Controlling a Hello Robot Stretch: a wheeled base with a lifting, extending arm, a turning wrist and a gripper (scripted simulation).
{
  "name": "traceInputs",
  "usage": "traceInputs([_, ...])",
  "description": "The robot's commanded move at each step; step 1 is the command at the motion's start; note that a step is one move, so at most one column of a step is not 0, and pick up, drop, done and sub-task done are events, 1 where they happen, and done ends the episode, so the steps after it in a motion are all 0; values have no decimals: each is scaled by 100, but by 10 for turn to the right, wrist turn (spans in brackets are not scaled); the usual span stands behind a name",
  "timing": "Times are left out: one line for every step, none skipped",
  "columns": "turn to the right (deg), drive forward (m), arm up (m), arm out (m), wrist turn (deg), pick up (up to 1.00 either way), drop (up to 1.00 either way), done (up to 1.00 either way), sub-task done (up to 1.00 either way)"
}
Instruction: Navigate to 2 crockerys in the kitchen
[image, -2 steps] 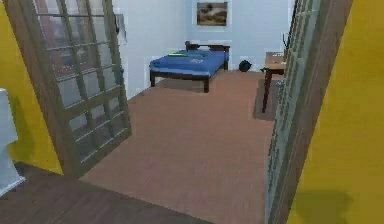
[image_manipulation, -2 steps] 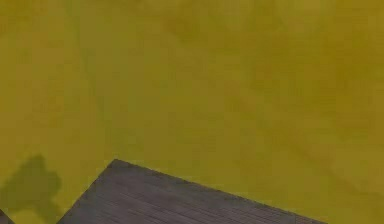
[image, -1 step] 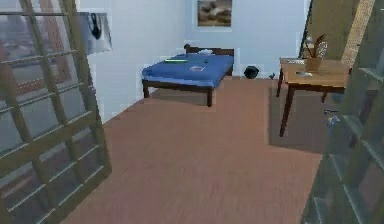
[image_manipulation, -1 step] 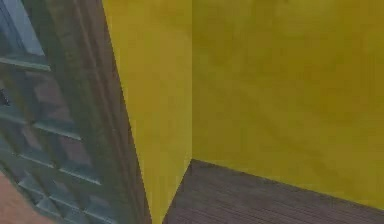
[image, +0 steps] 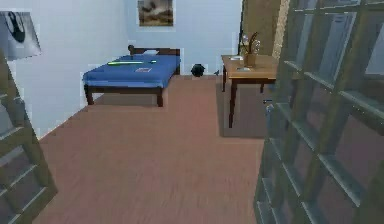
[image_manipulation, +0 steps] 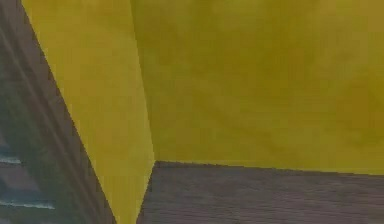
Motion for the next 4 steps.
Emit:
traceInputs([0, 100, 0, 0, 0, 0, 0, 0, 0])
traceInputs([30, 0, 0, 0, 0, 0, 0, 0, 0])
traceInputs([0, 100, 0, 0, 0, 0, 0, 0, 0])
traceInputs([30, 0, 0, 0, 0, 0, 0, 0, 0])
